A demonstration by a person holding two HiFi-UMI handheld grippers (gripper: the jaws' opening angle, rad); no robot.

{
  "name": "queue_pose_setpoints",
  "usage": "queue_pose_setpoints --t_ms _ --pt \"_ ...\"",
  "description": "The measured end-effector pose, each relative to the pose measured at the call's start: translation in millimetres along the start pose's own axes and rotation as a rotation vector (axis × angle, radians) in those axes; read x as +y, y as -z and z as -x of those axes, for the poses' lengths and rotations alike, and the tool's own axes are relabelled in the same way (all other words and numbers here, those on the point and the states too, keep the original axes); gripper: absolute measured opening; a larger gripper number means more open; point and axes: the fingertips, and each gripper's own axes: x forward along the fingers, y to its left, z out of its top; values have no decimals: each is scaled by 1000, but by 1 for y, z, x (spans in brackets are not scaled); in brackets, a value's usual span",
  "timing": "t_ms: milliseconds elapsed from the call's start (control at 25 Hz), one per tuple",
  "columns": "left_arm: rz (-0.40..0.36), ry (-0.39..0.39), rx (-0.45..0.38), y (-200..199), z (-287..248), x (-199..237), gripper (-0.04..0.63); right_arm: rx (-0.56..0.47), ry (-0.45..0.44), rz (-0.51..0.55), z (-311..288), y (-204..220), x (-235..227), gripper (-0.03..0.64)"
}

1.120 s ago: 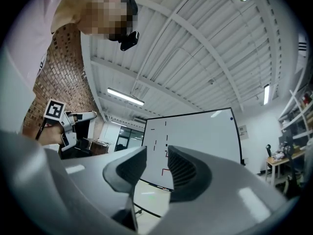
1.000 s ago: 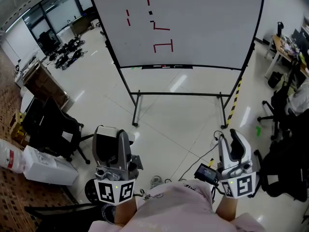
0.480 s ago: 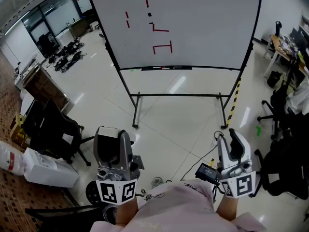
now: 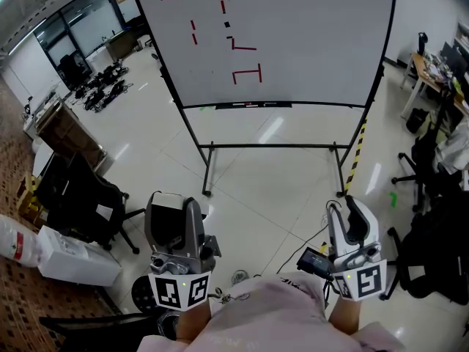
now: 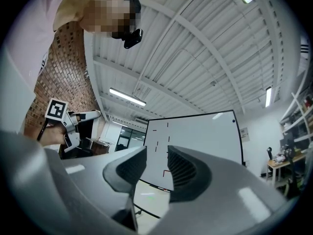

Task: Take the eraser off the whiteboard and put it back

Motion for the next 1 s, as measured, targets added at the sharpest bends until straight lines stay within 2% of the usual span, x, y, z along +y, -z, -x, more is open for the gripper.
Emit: queue_pose_setpoints --t_ms 1000 --pt "30 56 66 35 -19 -11 275 9 16 -2 -6 7 -8 137"
